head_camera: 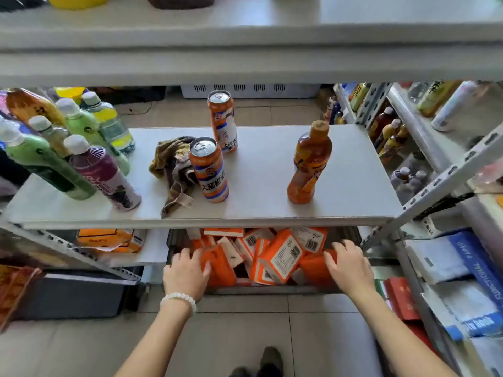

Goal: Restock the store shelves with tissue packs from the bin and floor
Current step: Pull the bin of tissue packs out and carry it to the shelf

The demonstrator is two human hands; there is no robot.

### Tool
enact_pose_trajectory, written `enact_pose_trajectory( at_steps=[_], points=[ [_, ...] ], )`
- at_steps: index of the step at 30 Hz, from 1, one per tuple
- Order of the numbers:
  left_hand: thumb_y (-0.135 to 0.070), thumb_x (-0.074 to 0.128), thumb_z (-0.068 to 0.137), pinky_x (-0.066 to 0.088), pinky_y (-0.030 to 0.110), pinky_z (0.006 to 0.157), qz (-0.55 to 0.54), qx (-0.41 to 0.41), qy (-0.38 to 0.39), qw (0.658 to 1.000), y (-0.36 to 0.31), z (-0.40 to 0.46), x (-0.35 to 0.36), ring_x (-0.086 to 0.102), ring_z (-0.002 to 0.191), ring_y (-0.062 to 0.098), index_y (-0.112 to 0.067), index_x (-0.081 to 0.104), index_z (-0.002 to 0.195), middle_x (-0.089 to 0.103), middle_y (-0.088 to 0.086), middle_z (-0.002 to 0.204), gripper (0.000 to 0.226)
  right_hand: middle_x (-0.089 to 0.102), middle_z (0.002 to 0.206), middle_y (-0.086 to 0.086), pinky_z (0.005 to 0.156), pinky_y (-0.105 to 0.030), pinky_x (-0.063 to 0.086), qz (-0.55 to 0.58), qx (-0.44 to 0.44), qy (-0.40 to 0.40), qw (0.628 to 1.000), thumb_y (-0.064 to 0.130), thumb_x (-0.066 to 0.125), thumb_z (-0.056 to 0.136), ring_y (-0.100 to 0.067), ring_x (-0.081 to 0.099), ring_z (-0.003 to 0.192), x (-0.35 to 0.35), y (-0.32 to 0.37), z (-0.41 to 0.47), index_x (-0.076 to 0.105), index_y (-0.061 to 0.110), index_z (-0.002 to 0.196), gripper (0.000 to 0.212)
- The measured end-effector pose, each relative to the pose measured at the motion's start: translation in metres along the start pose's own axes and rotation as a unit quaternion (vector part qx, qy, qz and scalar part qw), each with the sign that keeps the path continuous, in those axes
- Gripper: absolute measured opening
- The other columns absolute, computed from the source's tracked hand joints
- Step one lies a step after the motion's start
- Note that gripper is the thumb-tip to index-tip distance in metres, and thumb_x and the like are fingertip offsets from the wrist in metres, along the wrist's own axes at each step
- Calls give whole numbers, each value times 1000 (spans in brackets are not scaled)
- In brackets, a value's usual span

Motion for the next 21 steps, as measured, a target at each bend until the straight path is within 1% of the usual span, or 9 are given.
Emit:
enact_pose_trajectory(
  at_steps=[2,4,7,10,13,16,19,21],
  points=[
    [-41,51,90,44,40,78,18,-48,30,998,6,11,5,52,109,29,-18,59,118,57,9,116,37,47,132,-14,96,-43,38,1,36,-14,999,35,48,94,-31,41,122,5,-7,12,56,8,124,41],
    [-44,44,92,41,41,89,39,-75,48,995,12,19,10,42,122,28,-21,52,125,50,8,128,41,45,133,-19,99,-45,35,-1,81,-6,997,36,48,93,-35,36,124,12,-17,20,54,5,125,44],
    [-45,43,92,36,44,99,22,-119,81,989,21,28,18,32,131,31,-21,46,132,41,10,139,46,43,132,-27,102,-48,32,33,139,1,990,39,48,93,-40,33,126,26,-23,29,48,3,132,53],
    [-44,50,90,36,47,100,-22,-139,91,986,31,37,24,32,129,36,-20,39,138,33,14,144,54,38,136,-33,105,-50,26,63,157,-10,985,35,51,93,-47,32,127,31,-23,37,38,1,140,59],
    [-34,58,88,37,50,99,-100,-141,82,981,36,48,26,35,125,42,-16,34,143,27,17,145,62,27,147,-27,109,-51,23,93,164,-18,982,39,50,92,-47,27,132,34,-23,48,32,5,144,64],
    [-28,60,87,39,52,96,-141,-149,83,975,36,56,28,38,121,46,-15,33,143,24,19,145,63,23,148,-28,107,-52,26,106,186,-12,977,42,49,92,-47,26,133,39,-27,56,29,3,143,67],
    [-29,59,88,41,53,91,-147,-152,72,975,35,61,27,37,119,47,-13,38,138,23,21,145,57,31,140,-34,99,-53,35,123,203,-14,971,38,55,90,-52,37,124,40,-29,61,31,-4,138,68],
    [-29,59,87,40,53,91,-149,-158,75,973,36,65,27,36,120,46,-13,37,137,20,20,148,57,34,136,-36,96,-53,37,125,211,-5,969,37,59,89,-53,40,119,39,-29,65,32,-6,136,70]
  ],
)
Point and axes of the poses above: each hand's wrist, its own z-axis towards the middle knuckle, its own x-axis out of the palm, y = z × x, the point moved 3 cm from there along z, towards the middle knuckle
